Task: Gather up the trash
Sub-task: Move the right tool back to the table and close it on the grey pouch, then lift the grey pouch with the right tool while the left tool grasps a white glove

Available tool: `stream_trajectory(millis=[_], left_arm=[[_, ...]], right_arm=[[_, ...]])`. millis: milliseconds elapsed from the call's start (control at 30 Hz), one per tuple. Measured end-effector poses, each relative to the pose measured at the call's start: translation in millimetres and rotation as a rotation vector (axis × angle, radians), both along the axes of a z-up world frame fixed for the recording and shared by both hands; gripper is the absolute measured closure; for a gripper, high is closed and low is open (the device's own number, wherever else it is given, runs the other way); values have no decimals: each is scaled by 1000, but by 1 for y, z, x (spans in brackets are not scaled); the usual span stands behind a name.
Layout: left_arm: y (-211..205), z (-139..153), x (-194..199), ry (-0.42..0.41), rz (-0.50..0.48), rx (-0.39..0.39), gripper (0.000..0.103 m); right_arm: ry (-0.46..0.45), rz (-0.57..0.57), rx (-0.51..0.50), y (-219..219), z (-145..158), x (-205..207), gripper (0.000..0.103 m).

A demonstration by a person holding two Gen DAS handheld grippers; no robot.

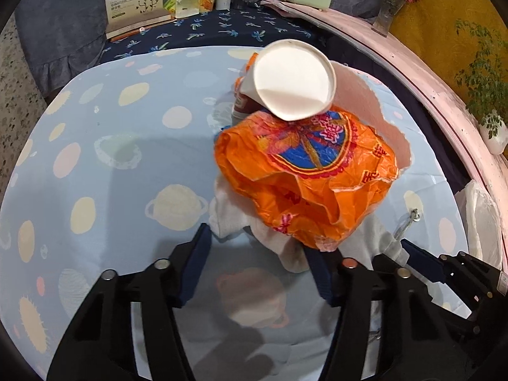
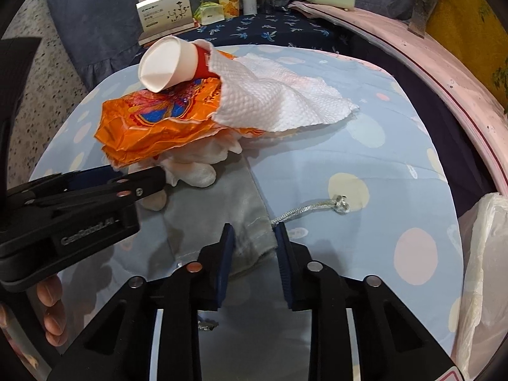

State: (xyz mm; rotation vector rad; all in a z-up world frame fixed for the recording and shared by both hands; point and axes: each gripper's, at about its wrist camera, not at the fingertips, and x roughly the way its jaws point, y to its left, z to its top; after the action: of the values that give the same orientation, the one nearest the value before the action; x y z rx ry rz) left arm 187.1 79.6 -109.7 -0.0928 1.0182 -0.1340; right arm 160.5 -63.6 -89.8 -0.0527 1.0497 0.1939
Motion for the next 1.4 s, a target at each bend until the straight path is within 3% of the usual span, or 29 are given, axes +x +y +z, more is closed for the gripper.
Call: stream_trajectory(millis=[67, 100, 200, 433, 600, 967, 1400], left_arm=[[-4, 0, -2, -3, -19, -4, 67], [-5, 0, -2, 0, -26, -5, 82], [-8, 0, -6, 1, -37, -5, 97], [-11, 12, -23, -25, -50, -11, 99], [-16, 28, -40, -53, -71, -20, 99], [-56, 77, -75, -131, -171, -44, 99], [-92, 134, -100, -208, -272, -109, 99]], right_arm=[[0, 14, -2, 0, 3, -3, 91], [2, 20, -3, 0, 4, -4, 93], [6, 26, -1, -1, 7, -10, 95], [-32, -4, -8, -19, 28, -22, 95], [-100, -63, -8, -45, 60, -28, 95], [-261, -153, 25, -83, 141, -41, 95], [-360, -226, 34, -120, 190, -65, 95]])
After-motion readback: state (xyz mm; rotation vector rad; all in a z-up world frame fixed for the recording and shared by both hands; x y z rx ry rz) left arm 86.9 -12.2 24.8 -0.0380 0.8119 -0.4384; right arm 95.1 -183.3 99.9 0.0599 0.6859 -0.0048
